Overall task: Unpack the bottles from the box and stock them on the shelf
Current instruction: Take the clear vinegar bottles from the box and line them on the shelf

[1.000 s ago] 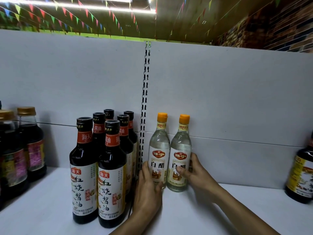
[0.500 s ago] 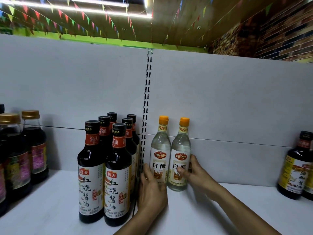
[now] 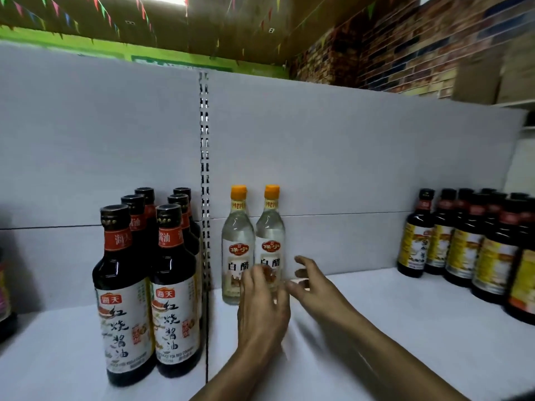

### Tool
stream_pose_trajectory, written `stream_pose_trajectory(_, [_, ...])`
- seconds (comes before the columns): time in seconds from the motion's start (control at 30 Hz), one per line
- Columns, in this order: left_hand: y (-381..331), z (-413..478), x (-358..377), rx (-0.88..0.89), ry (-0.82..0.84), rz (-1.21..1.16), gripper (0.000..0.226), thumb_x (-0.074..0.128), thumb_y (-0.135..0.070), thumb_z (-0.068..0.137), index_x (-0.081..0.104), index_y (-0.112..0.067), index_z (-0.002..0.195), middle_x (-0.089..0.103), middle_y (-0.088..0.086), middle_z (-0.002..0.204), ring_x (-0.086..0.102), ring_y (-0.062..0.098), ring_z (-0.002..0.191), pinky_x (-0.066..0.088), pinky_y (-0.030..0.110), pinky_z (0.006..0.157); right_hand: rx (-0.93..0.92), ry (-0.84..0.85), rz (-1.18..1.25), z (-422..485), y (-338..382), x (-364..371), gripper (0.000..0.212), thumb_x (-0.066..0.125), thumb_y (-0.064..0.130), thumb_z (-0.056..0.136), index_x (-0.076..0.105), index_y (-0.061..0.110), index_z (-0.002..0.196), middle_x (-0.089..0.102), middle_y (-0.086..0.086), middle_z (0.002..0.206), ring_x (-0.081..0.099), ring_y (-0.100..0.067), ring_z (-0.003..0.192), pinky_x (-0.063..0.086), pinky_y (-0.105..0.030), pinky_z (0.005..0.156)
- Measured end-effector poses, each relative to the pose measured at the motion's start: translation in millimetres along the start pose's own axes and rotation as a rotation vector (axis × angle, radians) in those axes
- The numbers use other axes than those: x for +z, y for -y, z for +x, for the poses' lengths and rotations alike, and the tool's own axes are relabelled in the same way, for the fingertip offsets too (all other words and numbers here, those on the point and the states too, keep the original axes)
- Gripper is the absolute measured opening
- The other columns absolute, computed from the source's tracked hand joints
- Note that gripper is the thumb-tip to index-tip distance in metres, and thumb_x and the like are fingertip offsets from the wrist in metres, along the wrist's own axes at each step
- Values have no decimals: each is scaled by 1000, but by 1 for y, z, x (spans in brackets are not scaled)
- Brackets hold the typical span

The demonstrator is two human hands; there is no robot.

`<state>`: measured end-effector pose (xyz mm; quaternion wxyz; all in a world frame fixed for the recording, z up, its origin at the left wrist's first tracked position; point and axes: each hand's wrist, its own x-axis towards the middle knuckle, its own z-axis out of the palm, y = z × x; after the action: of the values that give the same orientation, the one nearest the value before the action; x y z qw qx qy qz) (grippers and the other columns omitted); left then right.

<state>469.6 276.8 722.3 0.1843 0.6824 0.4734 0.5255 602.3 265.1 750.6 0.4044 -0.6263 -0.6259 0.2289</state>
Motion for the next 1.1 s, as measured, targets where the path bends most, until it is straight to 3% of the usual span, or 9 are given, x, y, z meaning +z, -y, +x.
stream_pose_trajectory(0.17, [-10, -13, 8, 108, 116, -103, 34, 60, -32, 98, 44, -25, 128, 43, -7, 122, 50, 16, 117, 52, 39, 97, 32, -149, 22, -41, -1, -17, 50, 55, 31, 104, 37, 31, 150, 54, 0, 140, 57, -11, 115, 46, -26, 100])
stream_pose_trajectory(0.27, [-18, -20, 9, 191, 204, -143, 44, 63, -33, 97, 41, -31, 135, 43, -9, 126, 50, 12, 115, 56, 44, 93, 61, -233, 38, -75, 1, -29, 45, 56, 32, 103, 41, 34, 146, 56, 4, 136, 58, -9, 117, 48, -25, 99])
stream_pose_trajectory(0.43, [-50, -50, 6, 433, 412, -89, 60, 59, -43, 97, 30, -35, 148, 37, -8, 142, 50, 14, 128, 55, 41, 97, 94, -360, 40, -137, 1, -54, 41, 56, 30, 103, 46, 37, 142, 60, 12, 131, 57, -3, 121, 48, -26, 102])
stream_pose_trajectory(0.6, [-84, -95, 5, 589, 588, -72, 63, 55, -46, 97, 20, -43, 149, 28, -12, 151, 45, 11, 134, 54, 40, 99, 112, -497, 60, -202, -5, -78, 39, 59, 24, 101, 53, 36, 137, 65, 14, 123, 60, 2, 115, 48, -15, 89])
stream_pose_trajectory(0.77, [-114, -134, 17, 630, 703, -134, 64, 56, -47, 97, 22, -41, 151, 30, -10, 150, 49, 12, 130, 53, 36, 97, 143, -582, 40, -258, -17, -98, 38, 61, 16, 100, 56, 31, 135, 66, 8, 122, 64, -1, 111, 52, -18, 92])
stream_pose_trajectory(0.9, [-138, -170, 40, 681, 798, -206, 62, 61, -35, 96, 29, -34, 150, 36, -7, 141, 52, 14, 126, 50, 30, 95, 196, -627, 1, -303, -35, -113, 38, 61, 21, 100, 55, 32, 137, 65, 9, 123, 63, -1, 112, 50, -17, 89])
stream_pose_trajectory(1.0, [-151, -202, 60, 682, 895, -253, 59, 61, -32, 96, 31, -35, 147, 39, -8, 135, 54, 16, 123, 52, 36, 96, 243, -657, -20, -338, -53, -123, 40, 60, 30, 97, 54, 36, 136, 65, 12, 124, 63, 0, 113, 52, -20, 91])
stream_pose_trajectory(1.1, [-159, -235, 83, 659, 954, -252, 61, 59, -36, 97, 27, -35, 149, 34, -9, 141, 50, 15, 129, 51, 39, 101, 309, -651, -48, -371, -72, -133, 37, 60, 28, 100, 53, 41, 135, 62, 12, 131, 62, 1, 116, 53, -23, 93])
